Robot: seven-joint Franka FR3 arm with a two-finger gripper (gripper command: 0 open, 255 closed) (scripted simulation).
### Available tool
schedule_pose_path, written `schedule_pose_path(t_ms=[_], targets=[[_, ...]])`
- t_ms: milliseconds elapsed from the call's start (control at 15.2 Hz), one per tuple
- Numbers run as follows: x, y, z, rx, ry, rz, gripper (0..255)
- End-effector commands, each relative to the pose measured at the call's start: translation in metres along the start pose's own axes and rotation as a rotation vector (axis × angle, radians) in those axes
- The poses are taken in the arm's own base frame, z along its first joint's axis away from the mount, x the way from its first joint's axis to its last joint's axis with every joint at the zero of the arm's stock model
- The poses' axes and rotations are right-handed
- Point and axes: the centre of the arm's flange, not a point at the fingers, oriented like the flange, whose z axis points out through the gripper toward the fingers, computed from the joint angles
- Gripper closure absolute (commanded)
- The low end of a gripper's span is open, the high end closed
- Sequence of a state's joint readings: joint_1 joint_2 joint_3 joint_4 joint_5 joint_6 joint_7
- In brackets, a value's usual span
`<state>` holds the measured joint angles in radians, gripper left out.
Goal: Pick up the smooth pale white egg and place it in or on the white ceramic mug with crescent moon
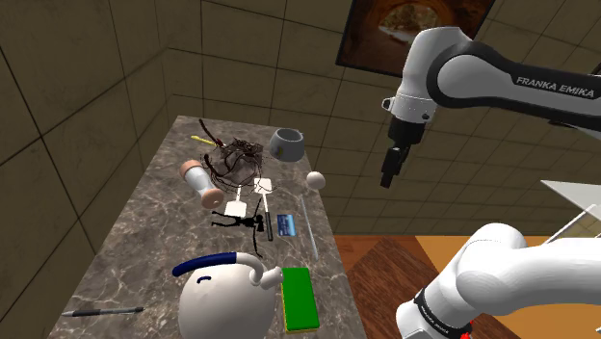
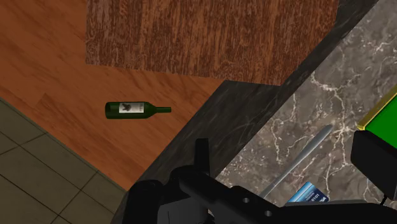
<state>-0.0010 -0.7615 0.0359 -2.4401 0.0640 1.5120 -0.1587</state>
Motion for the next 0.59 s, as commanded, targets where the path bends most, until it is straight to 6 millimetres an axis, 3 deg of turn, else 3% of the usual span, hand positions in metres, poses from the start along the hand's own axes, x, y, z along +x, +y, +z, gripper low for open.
schedule_pose_path(t_ms=[0,528], targets=[[0.000,0.000,0.000,0.000,0.000,0.000,0],[0.069,0.040,0.051,-0.031,0.082,-0.065,0]])
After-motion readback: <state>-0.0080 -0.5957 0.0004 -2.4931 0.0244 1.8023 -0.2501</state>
